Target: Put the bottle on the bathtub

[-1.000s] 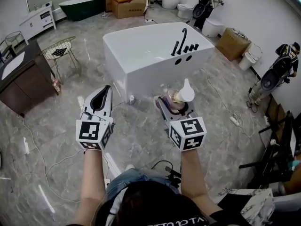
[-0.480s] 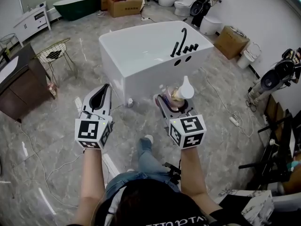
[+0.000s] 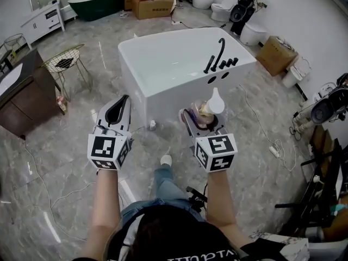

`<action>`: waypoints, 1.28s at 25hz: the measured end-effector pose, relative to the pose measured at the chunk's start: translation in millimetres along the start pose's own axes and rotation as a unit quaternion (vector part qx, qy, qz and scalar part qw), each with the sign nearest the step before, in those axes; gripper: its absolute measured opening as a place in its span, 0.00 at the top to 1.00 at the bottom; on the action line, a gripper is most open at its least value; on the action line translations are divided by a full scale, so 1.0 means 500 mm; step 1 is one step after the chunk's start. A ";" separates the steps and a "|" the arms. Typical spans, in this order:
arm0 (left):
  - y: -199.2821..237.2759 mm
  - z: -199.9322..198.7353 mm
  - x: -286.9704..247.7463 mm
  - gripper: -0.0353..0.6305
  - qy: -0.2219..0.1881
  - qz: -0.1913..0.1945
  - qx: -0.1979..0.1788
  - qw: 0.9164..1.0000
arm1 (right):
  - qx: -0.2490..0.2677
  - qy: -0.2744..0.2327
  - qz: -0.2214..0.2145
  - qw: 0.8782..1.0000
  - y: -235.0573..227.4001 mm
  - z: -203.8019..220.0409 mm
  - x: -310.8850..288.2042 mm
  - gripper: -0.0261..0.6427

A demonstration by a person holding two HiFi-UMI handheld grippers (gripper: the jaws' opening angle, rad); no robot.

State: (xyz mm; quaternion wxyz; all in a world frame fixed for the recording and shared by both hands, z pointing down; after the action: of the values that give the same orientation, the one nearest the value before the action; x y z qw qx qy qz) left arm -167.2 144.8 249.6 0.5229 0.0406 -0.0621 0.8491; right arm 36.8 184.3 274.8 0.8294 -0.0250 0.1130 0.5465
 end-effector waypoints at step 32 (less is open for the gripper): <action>0.077 0.193 -0.649 0.93 0.073 -0.050 0.027 0.996 | -0.032 0.069 -0.056 0.996 -0.486 0.041 -0.574 0.62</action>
State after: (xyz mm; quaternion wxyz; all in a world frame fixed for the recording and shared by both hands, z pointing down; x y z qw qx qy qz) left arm -55.4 -173.0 299.0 0.5665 -0.0048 0.0012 0.8241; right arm 153.4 -168.3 336.5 0.8478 -0.0957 0.1508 0.4994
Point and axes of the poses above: the fingertips, and each gripper's own axes: x backward along the fingers, y to its left, z out of its underside, the point moved 2 cm from there along x, backward along the fingers, and after that the axes turned 6 degrees about -z, right-handed, at the moved point
